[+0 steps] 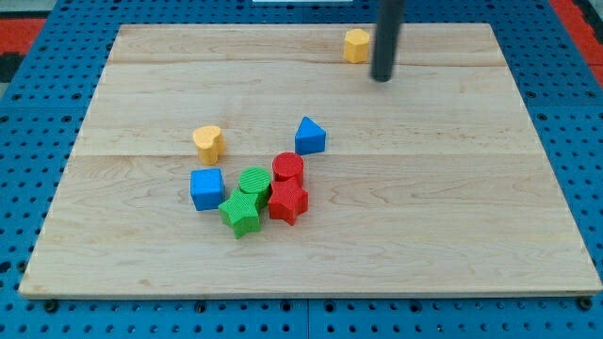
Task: Slide yellow heart closer to yellow hexagon
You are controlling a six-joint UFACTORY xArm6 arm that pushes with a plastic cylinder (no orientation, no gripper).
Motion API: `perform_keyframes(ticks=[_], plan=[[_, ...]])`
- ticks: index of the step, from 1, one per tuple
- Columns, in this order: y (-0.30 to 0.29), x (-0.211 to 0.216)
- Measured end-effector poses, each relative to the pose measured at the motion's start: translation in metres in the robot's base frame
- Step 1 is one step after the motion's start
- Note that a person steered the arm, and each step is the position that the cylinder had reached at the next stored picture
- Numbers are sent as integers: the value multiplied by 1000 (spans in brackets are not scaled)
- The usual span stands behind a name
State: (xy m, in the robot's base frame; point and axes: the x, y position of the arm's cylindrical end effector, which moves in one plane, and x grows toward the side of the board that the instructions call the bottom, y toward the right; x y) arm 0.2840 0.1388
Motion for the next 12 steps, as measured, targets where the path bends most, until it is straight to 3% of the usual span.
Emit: perform_keyframes(ticks=[1,2,3,4,5,6,8,9,11,12], plan=[[14,-53],[-75,-50],[-110,-26],[-70,5],[-69,65],[-165,92],[-206,161],[-277,157],[-357,154],[-339,117]])
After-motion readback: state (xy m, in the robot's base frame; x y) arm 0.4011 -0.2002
